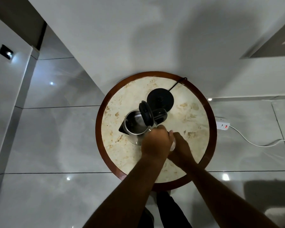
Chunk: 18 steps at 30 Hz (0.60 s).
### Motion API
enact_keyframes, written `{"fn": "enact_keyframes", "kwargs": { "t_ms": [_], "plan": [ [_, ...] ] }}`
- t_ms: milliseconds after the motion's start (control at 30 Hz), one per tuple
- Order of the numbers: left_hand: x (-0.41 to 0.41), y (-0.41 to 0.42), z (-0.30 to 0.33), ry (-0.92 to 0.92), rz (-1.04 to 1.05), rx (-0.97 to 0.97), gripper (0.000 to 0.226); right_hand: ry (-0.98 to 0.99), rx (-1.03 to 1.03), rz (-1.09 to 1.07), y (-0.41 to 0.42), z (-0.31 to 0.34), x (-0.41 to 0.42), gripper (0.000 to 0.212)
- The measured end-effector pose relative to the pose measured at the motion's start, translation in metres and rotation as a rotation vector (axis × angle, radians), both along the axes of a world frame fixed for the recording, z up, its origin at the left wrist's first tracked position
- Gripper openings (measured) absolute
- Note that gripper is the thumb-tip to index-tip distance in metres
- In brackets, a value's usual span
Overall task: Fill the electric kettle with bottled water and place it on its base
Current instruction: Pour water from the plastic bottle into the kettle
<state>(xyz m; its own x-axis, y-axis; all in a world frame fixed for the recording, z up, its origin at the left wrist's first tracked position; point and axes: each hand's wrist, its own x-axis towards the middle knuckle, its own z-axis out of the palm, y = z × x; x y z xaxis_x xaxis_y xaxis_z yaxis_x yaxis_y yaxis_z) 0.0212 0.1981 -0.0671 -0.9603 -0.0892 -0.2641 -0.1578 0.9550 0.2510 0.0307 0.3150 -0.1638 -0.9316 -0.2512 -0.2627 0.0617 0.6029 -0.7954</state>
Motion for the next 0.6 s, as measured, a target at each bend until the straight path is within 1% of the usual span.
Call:
{"fn": "enact_keyframes", "kwargs": {
  "t_ms": [67,100,133,200,267,367,467,533,600],
  "plan": [
    [0.009,-0.009,-0.001,0.021,0.130,0.097,0.051,-0.067,-0.044,0.028,-0.005,0.002,0.013,0.069],
    [0.015,-0.016,-0.002,0.026,0.195,0.124,0.049,-0.087,-0.040,0.054,-0.009,0.003,0.018,0.070],
    [0.020,-0.024,-0.004,0.022,0.282,0.156,0.047,-0.079,-0.018,0.087,-0.014,0.005,0.023,0.068],
    [0.030,-0.043,-0.007,0.005,0.483,0.243,0.045,-0.003,0.040,0.157,-0.024,0.011,0.031,0.067],
    [0.038,-0.059,-0.008,-0.017,0.616,0.273,0.045,0.059,0.101,0.234,-0.035,0.020,0.037,0.072],
    [0.041,-0.080,-0.003,-0.026,0.661,0.253,0.041,0.073,0.156,0.274,-0.048,0.034,0.041,0.080],
    [0.038,-0.110,0.009,0.011,0.742,0.273,0.039,0.028,0.110,0.204,-0.058,0.051,0.036,0.070],
    [0.033,-0.128,0.016,0.044,0.790,0.307,0.040,-0.042,0.095,0.148,-0.062,0.058,0.026,0.064],
    [0.032,-0.142,0.020,0.084,0.811,0.355,0.042,-0.136,0.111,0.136,-0.067,0.065,0.014,0.066]
  ]
}}
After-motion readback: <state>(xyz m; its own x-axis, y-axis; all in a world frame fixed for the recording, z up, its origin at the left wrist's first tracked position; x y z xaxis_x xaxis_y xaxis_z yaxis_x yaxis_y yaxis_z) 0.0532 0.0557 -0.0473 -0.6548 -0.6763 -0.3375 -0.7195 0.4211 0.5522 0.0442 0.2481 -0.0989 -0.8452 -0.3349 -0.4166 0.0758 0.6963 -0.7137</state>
